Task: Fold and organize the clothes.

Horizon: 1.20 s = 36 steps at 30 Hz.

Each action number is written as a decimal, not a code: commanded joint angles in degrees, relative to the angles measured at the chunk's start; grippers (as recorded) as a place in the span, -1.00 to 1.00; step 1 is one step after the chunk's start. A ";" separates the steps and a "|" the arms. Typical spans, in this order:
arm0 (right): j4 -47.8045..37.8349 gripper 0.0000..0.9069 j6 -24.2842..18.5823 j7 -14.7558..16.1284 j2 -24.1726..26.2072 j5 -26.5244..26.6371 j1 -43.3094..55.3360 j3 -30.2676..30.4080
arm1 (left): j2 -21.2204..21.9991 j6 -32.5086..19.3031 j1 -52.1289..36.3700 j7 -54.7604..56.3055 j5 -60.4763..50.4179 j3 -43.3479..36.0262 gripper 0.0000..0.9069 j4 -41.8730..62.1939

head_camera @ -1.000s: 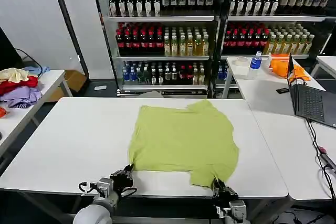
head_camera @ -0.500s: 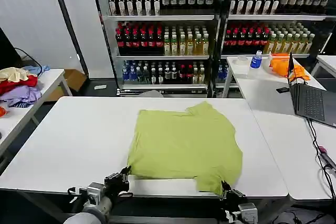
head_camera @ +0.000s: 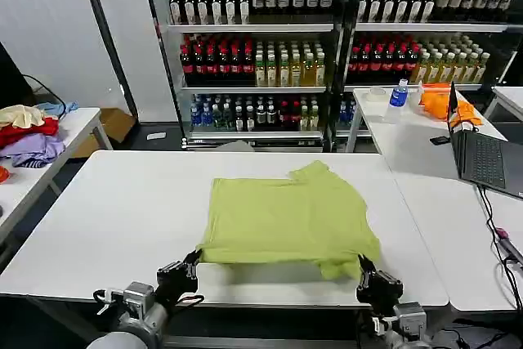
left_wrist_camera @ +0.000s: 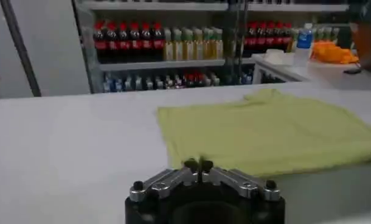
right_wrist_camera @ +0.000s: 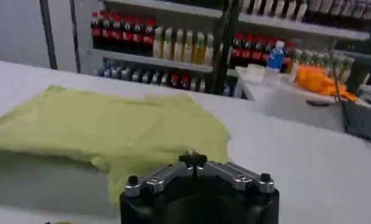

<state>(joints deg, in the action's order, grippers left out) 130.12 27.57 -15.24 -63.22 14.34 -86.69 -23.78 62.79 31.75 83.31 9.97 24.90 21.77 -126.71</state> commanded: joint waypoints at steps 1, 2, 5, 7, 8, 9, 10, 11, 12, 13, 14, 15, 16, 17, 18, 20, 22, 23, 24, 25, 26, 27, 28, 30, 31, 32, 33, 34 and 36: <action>-5.81 -1.00 -1.74 0.49 2.84 -0.13 9.27 1.73 | -1.90 -0.25 -8.89 -0.01 0.30 -2.37 -0.96 6.44; -6.85 -1.00 -2.16 0.69 3.14 -0.38 10.63 2.22 | -1.87 -0.36 -9.81 0.09 0.30 -2.82 -0.96 7.60; -9.26 -1.00 -2.85 1.06 4.11 -1.15 13.77 4.01 | -1.83 -0.60 -12.30 0.18 0.30 -4.33 -0.96 10.24; -11.28 -1.00 -3.28 1.29 4.52 -1.76 16.10 5.38 | -1.55 -0.67 -13.87 0.30 0.30 -5.38 -0.96 12.03; -12.56 -1.00 -3.61 1.40 4.55 -2.12 17.34 6.03 | -1.38 -0.75 -14.51 0.33 0.29 -5.94 -0.96 12.80; -13.18 -1.00 -3.78 1.48 4.55 -2.37 17.84 6.24 | -1.16 -0.81 -15.23 0.36 0.26 -6.57 -0.96 13.70; -14.59 -1.00 -4.26 1.64 4.44 -3.22 18.83 7.22 | -1.01 -0.82 -16.20 0.42 0.19 -6.96 -0.96 14.88; -15.80 -1.00 -4.74 1.79 4.34 -3.90 19.43 7.81 | -0.82 -0.87 -16.75 0.48 0.14 -7.51 -0.96 15.50; -16.82 -1.00 -4.98 1.89 4.24 -4.49 20.06 8.26 | -0.49 -0.97 -17.69 0.53 0.11 -8.10 -0.96 16.71; -18.00 -1.00 -5.38 1.96 4.07 -4.97 20.56 8.72 | -0.35 -1.09 -18.26 0.54 0.08 -8.38 -0.96 17.19; -19.02 -1.00 -5.66 2.00 3.89 -5.42 20.96 9.08 | -0.07 -1.19 -18.91 0.57 -0.06 -8.75 -0.96 18.14; -19.92 -1.00 -6.00 2.06 3.73 -5.79 21.36 9.37 | 0.08 -1.46 -19.70 0.61 -0.22 -9.14 -0.96 18.93; -20.71 -1.00 -6.08 2.08 3.54 -6.18 21.59 9.60 | 0.19 -1.61 -19.93 0.65 -0.36 -9.58 -0.96 19.52; -21.29 -1.00 -6.12 2.08 3.41 -6.43 21.83 9.77 | 0.46 -1.83 -20.72 0.73 -0.46 -9.82 -0.96 20.39; -22.09 -1.00 -6.27 2.13 3.14 -6.79 22.17 9.99 | 0.63 -1.96 -21.34 0.76 -0.50 -10.25 -0.96 21.19; -22.97 -1.00 -6.41 2.16 2.81 -7.05 22.65 10.28 | 0.88 -2.10 -21.96 0.81 -0.61 -10.63 -0.96 21.76; -24.00 -1.00 -6.46 2.18 2.46 -7.31 23.12 10.60 | 1.15 -2.31 -22.54 0.82 -0.87 -11.07 -0.96 22.28; -24.46 -1.00 -6.50 2.17 2.24 -7.47 23.41 10.79 | 1.30 -2.41 -22.85 0.84 -0.98 -11.22 -0.96 22.60; -25.12 -1.00 -6.49 2.19 1.98 -7.71 23.68 10.99 | 1.41 -2.49 -23.21 0.85 -1.04 -11.38 -0.96 22.90; -25.21 -1.00 -6.49 2.21 1.90 -7.84 23.72 10.99 | 1.49 -2.53 -23.39 0.88 -1.08 -11.44 -0.96 23.17; -25.68 -1.00 -6.49 2.21 1.65 -8.13 23.99 11.20 | 1.62 -2.59 -23.54 0.93 -1.10 -11.54 -0.96 23.39; -25.99 -1.00 -6.44 2.23 1.44 -8.37 24.12 11.28 | 1.75 -2.64 -23.73 0.95 -1.14 -11.64 -0.96 23.70; -26.11 -1.00 -6.40 2.25 1.33 -8.45 24.14 11.32 | 1.80 -2.66 -23.83 0.96 -1.18 -11.70 -0.96 23.86; -26.52 -1.00 -6.35 2.25 0.95 -9.06 24.20 11.42 | 1.93 -3.04 -23.83 0.97 -1.76 -11.83 -0.96 24.34; -26.61 -0.91 -6.34 2.27 0.82 -9.35 24.15 11.47 | 1.94 -3.09 -23.79 0.96 -1.84 -11.83 -0.96 24.36; -26.62 -0.49 -6.24 2.28 0.74 -9.50 24.08 11.53 | 1.95 -3.12 -23.67 0.95 -1.84 -11.83 -0.91 24.33; -26.56 1.00 -6.01 2.37 0.57 -9.61 23.93 11.57 | 2.02 -3.16 -23.60 1.05 -1.85 -11.84 -0.62 24.29; -26.53 1.00 -5.94 2.43 0.51 -9.70 23.85 11.61 | 2.07 -3.19 -23.60 1.13 -1.85 -11.81 -0.42 24.24; -26.57 1.00 -4.32 2.28 0.17 -10.18 23.64 11.80 | 2.30 -3.31 -23.65 1.27 -1.91 -11.81 1.00 24.25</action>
<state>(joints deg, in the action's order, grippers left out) 105.81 22.51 -12.90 -62.84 5.24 -64.57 -12.61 64.68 28.77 61.81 11.06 23.35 10.88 -104.94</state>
